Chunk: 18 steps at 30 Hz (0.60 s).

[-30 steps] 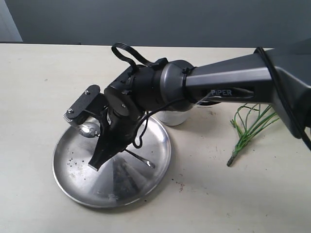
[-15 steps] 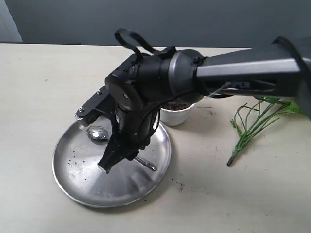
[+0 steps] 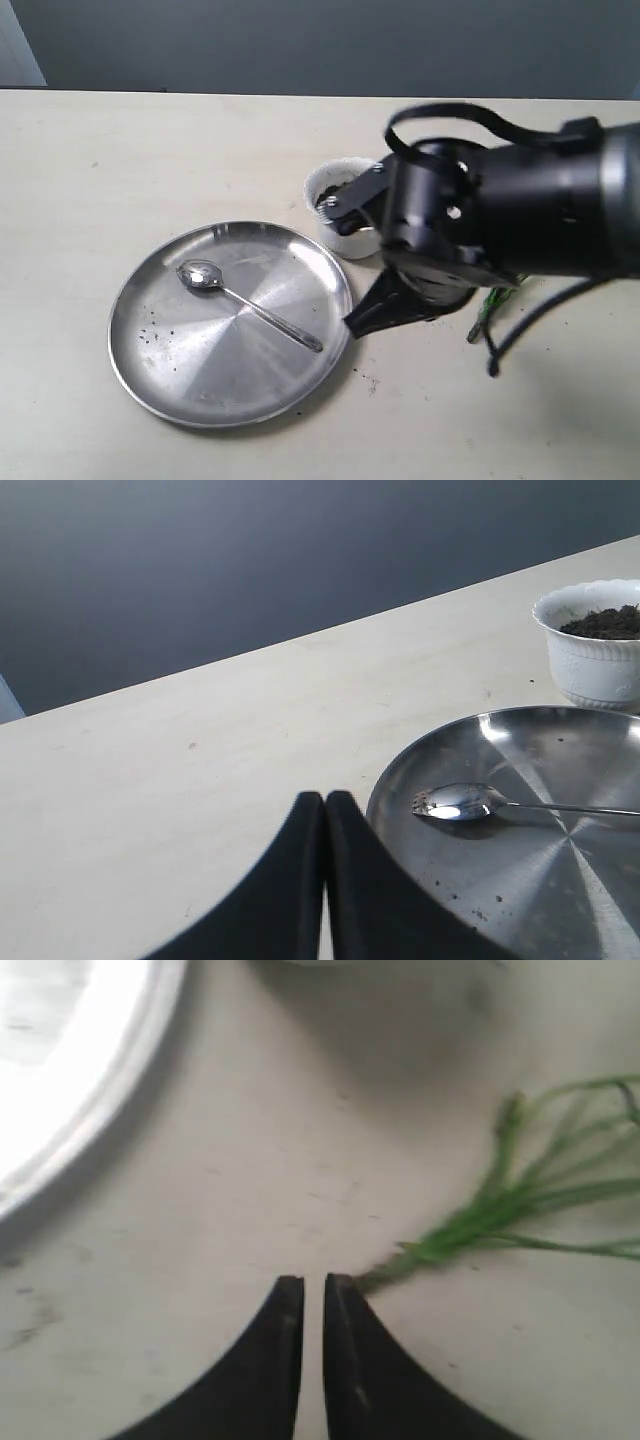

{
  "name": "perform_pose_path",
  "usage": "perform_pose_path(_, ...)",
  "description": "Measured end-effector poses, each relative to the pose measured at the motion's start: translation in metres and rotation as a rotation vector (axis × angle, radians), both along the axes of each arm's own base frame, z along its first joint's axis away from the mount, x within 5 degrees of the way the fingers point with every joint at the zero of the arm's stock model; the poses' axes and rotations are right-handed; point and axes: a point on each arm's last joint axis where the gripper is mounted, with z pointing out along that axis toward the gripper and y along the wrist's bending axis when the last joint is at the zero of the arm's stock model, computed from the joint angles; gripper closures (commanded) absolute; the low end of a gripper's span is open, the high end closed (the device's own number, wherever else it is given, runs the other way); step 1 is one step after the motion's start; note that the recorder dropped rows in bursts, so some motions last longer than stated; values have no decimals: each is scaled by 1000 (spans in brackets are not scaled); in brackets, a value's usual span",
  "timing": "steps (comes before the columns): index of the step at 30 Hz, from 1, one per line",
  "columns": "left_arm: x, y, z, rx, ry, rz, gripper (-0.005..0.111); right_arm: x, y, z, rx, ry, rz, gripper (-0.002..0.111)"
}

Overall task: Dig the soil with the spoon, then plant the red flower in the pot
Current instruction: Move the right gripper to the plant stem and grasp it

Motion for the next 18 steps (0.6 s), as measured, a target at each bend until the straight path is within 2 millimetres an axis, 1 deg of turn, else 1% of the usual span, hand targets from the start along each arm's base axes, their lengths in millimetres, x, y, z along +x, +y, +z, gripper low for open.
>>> perform_pose_path(2,0,0,0,0,0,0,106,5,-22,-3,13,-72,-95,100)
perform_pose_path(4,0,0,0,0,0,0,106,14,-40,-4,71,-113,-186,100)
perform_pose_path(6,0,0,0,0,0,0,106,29,-52,-5,164,-117,-266,100)
perform_pose_path(9,0,0,0,0,0,0,106,53,-65,-5,335,-111,-359,100)
perform_pose_path(11,0,0,0,0,0,0,106,68,-78,-6,402,-121,-415,100)
perform_pose_path(14,0,0,0,0,0,0,106,86,-100,-9,433,-139,-504,100)
perform_pose_path(16,0,0,0,0,0,0,106,94,-114,-12,430,-145,-554,100)
perform_pose_path(18,0,0,0,0,0,0,106,98,-123,-14,421,-146,-588,100)
